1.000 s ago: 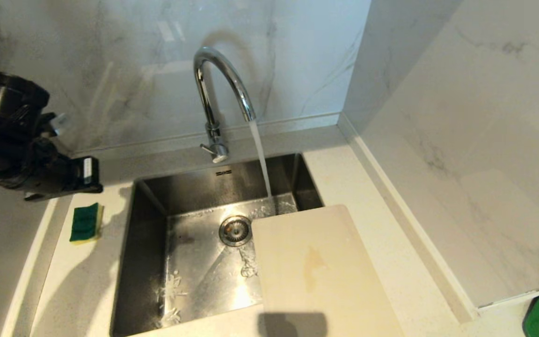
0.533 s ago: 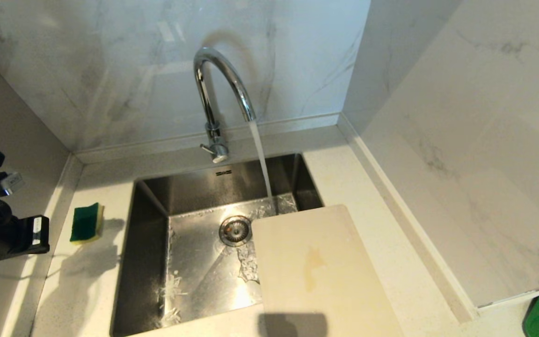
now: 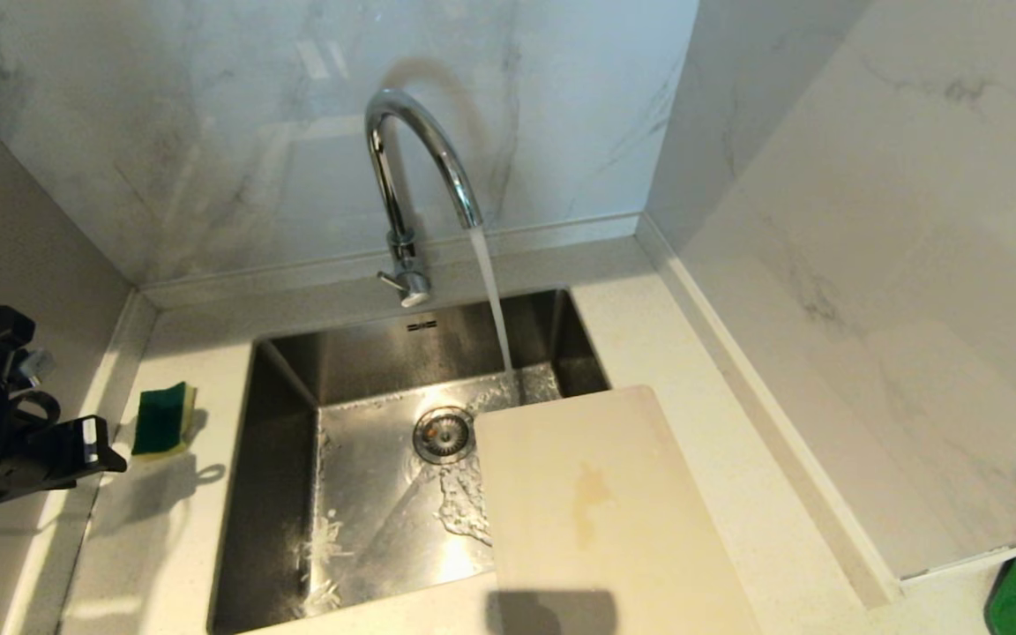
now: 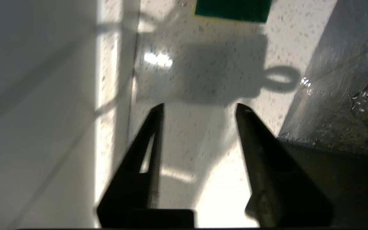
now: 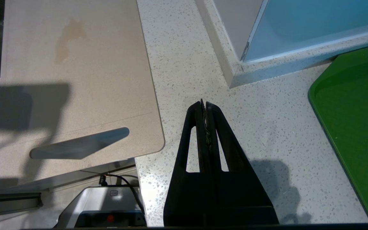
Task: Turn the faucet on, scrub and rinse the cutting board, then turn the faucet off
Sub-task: Pick up the cleaning cloth
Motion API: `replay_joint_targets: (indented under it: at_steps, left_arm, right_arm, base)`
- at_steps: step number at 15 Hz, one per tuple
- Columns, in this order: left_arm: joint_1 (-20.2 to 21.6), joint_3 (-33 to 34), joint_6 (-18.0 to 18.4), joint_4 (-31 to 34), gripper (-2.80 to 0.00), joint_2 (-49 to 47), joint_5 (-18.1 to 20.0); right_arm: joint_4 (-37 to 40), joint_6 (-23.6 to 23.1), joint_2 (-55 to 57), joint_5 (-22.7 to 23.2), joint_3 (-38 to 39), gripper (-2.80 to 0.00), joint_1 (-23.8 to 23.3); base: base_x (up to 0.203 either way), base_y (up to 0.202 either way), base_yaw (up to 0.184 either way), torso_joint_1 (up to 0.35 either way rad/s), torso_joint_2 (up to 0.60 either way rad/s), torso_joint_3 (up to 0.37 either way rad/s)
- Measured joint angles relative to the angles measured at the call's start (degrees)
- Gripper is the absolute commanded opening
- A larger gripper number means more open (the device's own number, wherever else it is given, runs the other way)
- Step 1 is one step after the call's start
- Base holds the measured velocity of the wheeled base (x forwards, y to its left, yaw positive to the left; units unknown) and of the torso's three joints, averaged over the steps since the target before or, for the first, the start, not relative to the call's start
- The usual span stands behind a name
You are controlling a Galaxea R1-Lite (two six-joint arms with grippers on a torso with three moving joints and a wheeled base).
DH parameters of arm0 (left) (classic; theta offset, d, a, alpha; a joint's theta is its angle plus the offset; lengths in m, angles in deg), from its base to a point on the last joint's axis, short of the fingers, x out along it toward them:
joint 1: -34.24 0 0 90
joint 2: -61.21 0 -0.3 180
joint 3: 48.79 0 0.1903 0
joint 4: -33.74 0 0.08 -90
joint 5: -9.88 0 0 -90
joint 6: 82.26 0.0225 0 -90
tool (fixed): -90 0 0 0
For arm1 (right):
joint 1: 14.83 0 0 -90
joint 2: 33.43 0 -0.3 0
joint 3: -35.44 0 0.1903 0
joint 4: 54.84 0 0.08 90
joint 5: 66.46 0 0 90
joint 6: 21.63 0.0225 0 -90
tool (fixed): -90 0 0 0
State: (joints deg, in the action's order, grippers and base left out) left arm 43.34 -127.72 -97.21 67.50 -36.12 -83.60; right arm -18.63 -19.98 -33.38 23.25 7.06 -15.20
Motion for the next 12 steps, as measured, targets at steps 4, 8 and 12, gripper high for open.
replay_joint_targets:
  at_steps: [4,8,12]
  left_arm:
    - [0.3,-3.4,0.0,-0.5,0.0,-4.4,2.4]
    - [0.4,-6.4,-0.9,-1.3,0.0,-7.0,2.9]
    - [0.3,-8.6,-1.4,-4.0,0.0,-9.1,2.9]
  right_arm:
    - [0.0,0.0,0.0,0.0,0.0,-2.8,0.0]
    - [0.0,0.0,0.0,0.0,0.0,-2.8,0.0]
    - [0.0,0.0,0.0,0.0,0.0,-2.8,0.0]
  base:
    - [0.0,0.0,0.0,0.0,0.0,0.0]
    - [0.0,0.0,0.0,0.0,0.0,0.0]
    - [0.0,0.0,0.0,0.0,0.0,0.0]
